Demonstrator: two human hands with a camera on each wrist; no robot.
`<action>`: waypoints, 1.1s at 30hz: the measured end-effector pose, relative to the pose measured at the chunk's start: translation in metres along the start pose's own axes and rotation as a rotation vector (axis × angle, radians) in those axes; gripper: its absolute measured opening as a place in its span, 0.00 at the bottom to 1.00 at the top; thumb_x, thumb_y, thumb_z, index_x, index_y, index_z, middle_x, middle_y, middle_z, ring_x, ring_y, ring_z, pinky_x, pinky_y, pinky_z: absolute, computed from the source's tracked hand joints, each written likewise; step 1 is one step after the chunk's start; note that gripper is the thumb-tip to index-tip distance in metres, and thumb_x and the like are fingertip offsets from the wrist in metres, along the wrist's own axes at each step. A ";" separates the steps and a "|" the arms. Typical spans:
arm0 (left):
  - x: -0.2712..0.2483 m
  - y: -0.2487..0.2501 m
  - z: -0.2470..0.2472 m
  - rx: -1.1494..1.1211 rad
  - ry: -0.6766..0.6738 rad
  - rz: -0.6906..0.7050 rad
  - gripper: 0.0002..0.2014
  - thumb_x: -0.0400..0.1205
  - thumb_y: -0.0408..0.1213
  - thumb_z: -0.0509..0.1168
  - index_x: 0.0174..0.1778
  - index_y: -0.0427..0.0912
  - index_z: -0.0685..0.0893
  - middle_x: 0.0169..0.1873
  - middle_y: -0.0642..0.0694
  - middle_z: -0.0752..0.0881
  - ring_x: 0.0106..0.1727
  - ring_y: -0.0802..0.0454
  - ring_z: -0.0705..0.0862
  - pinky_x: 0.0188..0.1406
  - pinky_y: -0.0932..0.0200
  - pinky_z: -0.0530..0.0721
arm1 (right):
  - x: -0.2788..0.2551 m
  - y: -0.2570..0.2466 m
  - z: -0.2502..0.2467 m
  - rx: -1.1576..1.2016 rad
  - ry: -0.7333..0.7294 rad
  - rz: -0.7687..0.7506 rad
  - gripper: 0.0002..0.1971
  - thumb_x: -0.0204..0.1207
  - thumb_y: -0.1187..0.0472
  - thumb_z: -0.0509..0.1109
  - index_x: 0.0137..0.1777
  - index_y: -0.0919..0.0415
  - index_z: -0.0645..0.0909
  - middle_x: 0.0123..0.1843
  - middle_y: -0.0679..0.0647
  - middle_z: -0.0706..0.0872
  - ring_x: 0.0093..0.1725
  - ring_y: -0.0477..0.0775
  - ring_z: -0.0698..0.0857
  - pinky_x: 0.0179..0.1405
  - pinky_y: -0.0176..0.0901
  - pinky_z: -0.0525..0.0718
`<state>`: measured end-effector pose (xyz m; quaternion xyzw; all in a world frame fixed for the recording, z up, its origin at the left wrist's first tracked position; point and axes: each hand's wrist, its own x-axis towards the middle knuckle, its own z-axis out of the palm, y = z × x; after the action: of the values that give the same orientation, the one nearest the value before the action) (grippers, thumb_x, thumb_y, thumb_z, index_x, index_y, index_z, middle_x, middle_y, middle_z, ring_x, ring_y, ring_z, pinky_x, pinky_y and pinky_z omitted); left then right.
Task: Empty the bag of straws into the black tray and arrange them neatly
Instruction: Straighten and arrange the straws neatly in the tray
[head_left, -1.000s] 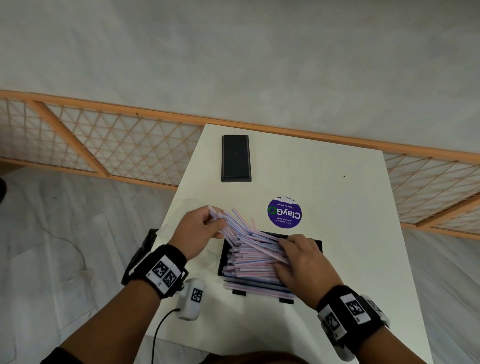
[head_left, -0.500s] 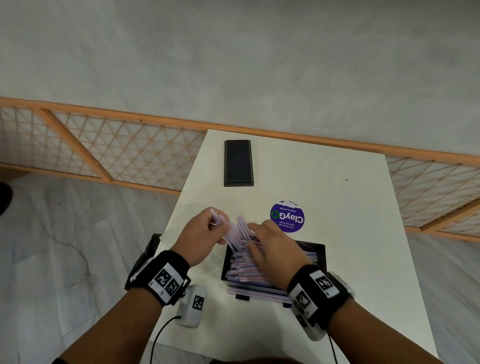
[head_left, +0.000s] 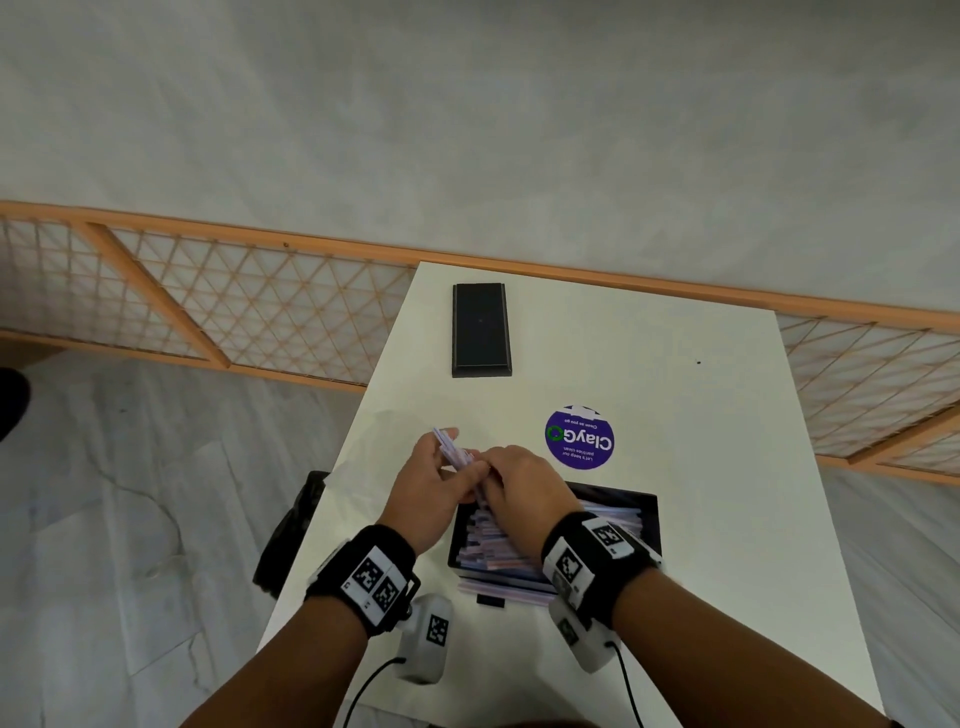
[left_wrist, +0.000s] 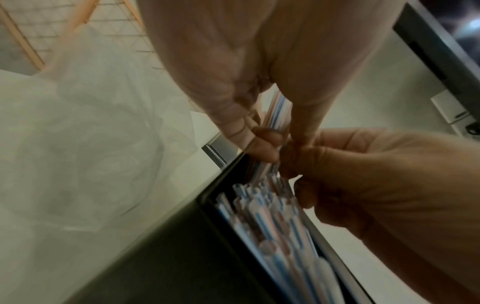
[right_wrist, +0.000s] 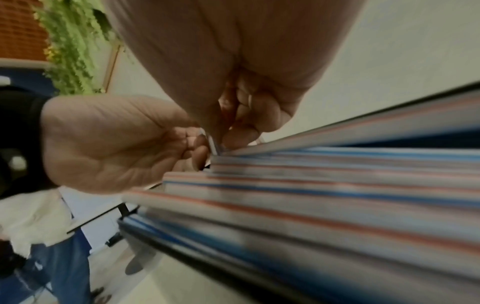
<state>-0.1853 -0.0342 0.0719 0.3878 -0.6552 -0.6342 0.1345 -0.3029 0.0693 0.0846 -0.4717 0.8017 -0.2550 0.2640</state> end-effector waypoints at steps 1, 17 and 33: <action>0.001 0.000 0.000 0.031 0.005 0.012 0.19 0.84 0.40 0.74 0.70 0.46 0.79 0.56 0.49 0.91 0.53 0.51 0.92 0.53 0.54 0.93 | -0.001 0.000 -0.001 0.033 0.010 -0.009 0.13 0.87 0.53 0.60 0.59 0.57 0.84 0.51 0.56 0.87 0.48 0.56 0.84 0.51 0.51 0.83; -0.024 0.093 -0.041 0.218 0.139 0.286 0.03 0.88 0.40 0.69 0.50 0.47 0.86 0.37 0.50 0.89 0.31 0.55 0.86 0.34 0.69 0.82 | -0.035 0.014 -0.027 0.329 0.190 0.035 0.19 0.79 0.61 0.64 0.70 0.51 0.78 0.59 0.45 0.81 0.42 0.45 0.83 0.45 0.34 0.82; -0.058 0.162 0.015 -0.047 0.054 0.560 0.03 0.88 0.37 0.69 0.56 0.44 0.86 0.42 0.47 0.89 0.37 0.53 0.85 0.39 0.59 0.85 | -0.045 -0.010 -0.076 1.229 0.216 0.474 0.25 0.88 0.43 0.59 0.47 0.57 0.92 0.47 0.64 0.93 0.49 0.62 0.92 0.50 0.58 0.92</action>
<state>-0.2113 -0.0008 0.2392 0.2051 -0.7182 -0.5767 0.3309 -0.3283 0.1175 0.1553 -0.0183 0.6146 -0.6464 0.4518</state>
